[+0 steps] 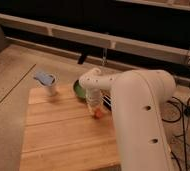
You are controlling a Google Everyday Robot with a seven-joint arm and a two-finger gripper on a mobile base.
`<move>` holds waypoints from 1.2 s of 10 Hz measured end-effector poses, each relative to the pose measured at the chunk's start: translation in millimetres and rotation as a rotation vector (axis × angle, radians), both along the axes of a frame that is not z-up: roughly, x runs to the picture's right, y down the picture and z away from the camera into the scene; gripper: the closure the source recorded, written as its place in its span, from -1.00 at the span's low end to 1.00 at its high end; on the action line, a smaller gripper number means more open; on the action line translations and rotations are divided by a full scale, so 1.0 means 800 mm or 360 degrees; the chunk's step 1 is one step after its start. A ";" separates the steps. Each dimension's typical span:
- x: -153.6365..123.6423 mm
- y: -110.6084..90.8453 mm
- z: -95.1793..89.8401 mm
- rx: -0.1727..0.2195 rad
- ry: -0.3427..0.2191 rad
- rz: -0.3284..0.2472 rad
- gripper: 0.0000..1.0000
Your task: Place the pepper in the ceramic bowl
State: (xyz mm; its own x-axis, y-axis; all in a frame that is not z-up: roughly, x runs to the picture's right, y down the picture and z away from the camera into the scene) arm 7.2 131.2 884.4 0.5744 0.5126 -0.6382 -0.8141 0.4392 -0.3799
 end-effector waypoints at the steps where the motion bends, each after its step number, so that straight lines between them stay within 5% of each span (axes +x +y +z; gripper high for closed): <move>1: -0.016 -0.006 -0.015 -0.0029 -0.0052 -0.0019 1.00; 4: -0.062 -0.042 -0.072 -0.0098 -0.0203 -0.0132 1.00; 6: -0.070 -0.080 -0.090 -0.0022 -0.0202 -0.0213 1.00; 8: -0.046 -0.127 -0.070 0.0136 -0.0093 -0.0271 1.00; 12: 0.018 -0.163 0.001 0.0259 0.0103 -0.0235 1.00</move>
